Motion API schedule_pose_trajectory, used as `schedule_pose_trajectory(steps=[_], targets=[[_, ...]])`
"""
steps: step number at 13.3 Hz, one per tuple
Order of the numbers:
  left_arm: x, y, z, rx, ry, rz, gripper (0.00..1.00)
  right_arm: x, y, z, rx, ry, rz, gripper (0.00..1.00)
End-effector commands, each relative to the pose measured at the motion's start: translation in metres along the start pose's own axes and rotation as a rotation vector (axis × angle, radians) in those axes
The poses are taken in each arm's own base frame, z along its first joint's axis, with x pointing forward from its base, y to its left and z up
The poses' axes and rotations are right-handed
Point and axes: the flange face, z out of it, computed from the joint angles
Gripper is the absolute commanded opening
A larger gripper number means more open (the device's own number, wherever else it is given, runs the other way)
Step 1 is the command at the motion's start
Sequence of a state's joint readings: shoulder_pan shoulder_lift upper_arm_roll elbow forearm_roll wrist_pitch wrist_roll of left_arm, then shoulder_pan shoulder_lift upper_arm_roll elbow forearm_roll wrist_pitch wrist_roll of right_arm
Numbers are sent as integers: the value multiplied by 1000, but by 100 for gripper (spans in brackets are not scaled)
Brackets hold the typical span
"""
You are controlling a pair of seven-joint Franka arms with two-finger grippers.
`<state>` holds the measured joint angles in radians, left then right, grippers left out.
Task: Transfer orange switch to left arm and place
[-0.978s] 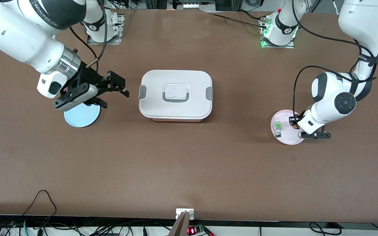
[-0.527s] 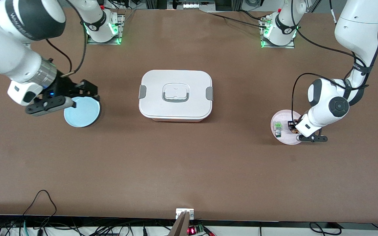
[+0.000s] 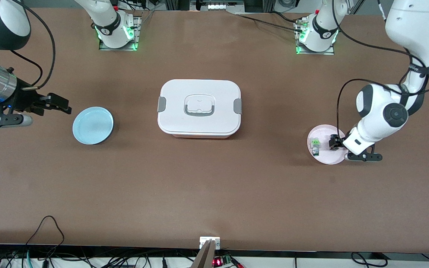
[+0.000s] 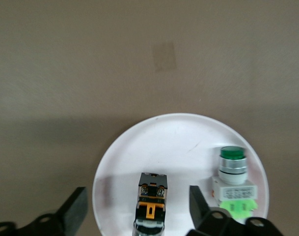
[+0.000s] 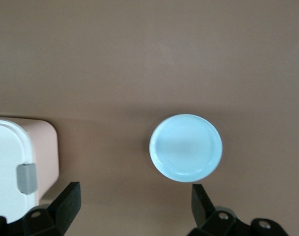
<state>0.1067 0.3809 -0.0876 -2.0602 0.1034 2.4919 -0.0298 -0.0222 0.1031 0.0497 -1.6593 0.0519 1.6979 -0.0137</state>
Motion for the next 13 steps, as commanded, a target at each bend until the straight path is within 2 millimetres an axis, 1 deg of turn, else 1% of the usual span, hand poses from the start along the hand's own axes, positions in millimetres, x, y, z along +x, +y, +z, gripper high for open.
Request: schedule_pose_trajectory(steps=[1, 2, 4, 5, 6, 8, 9, 10, 11, 13], targets=[[-9, 15, -96, 40, 80, 53, 100, -8, -3, -30, -82, -14, -3, 100], [-12, 29, -131, 48, 107, 75, 100, -9, -1, -33, -99, -17, -2, 100], [-29, 43, -210, 58, 114, 84, 100, -11, -2, -37, -90, -19, 14, 100], [-34, 46, -243, 66, 113, 86, 100, -10, -4, -51, -90, 6, 46, 100], [-39, 48, -275, 72, 115, 86, 100, -12, -4, -58, -87, 4, 63, 100], [-38, 58, -326, 36, 85, 76, 100, -11, -8, -64, -83, 13, 60, 100], [-35, 58, -346, 5, 63, 65, 100, -12, -11, -64, -83, 14, 64, 100], [-34, 59, -362, -2, 58, 64, 100, -12, -12, -64, -83, 14, 63, 100], [-34, 60, -372, -3, 66, 66, 100, -12, -12, -65, -85, 15, 63, 100], [-35, 62, -381, -12, 78, 65, 100, -12, -11, -72, -86, 29, 63, 100]])
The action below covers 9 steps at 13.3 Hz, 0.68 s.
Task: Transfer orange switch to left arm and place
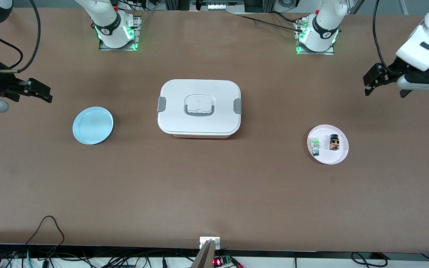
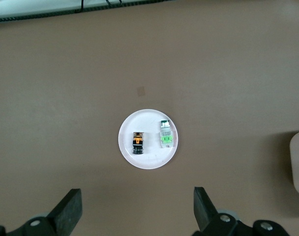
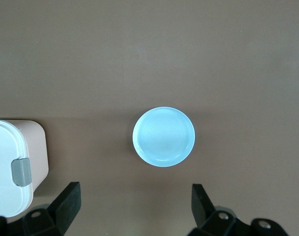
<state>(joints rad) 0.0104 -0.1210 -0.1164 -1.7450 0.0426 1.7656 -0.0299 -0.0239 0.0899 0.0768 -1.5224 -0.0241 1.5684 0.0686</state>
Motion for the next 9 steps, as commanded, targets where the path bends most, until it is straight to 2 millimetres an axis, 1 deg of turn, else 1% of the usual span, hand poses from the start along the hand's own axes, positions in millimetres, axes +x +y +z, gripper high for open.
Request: schedule_pose_trajectory(steps=[1, 2, 3, 4, 5, 8, 9], targets=[[12, 0, -12, -58, -11, -9, 100, 0, 2, -17, -10, 20, 19, 100], [11, -10, -18, -92, -21, -31, 100, 1, 4, -23, -17, 33, 23, 100], [11, -9, -18, -98, -22, -29, 100, 1, 0, -25, -17, 40, 31, 100], [11, -18, -18, -101, -24, -41, 100, 1, -1, -25, -9, 38, 73, 100], [11, -21, -18, -101, -21, -29, 100, 2, 1, -24, -7, 37, 84, 100], [9, -24, -23, -93, -15, 7, 100, 3, -5, -22, -6, 36, 72, 100], [8, -24, -22, -91, -24, 6, 100, 4, -4, -22, -5, 39, 75, 100]])
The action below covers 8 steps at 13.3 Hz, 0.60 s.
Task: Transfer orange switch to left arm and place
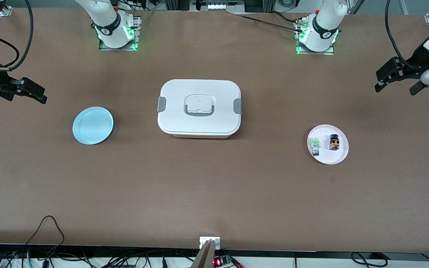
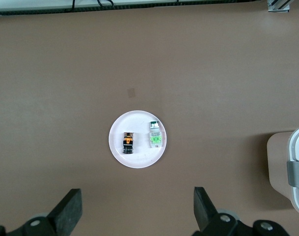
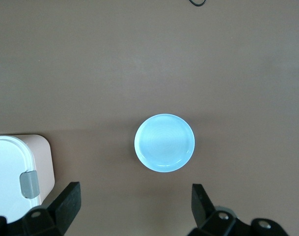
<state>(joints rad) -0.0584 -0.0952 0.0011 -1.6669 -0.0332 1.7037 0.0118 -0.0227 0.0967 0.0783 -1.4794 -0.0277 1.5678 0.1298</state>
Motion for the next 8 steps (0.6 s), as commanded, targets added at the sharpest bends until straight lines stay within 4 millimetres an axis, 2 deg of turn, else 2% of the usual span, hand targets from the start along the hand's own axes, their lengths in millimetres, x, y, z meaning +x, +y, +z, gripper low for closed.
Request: schedule_pose_trajectory(steps=[1, 8], targets=[[1, 0, -6, -8, -21, 26, 100, 1, -3, -5, -5, 1, 15, 100], [1, -6, -6, -5, -21, 12, 100, 0, -4, -5, -1, -5, 15, 100]])
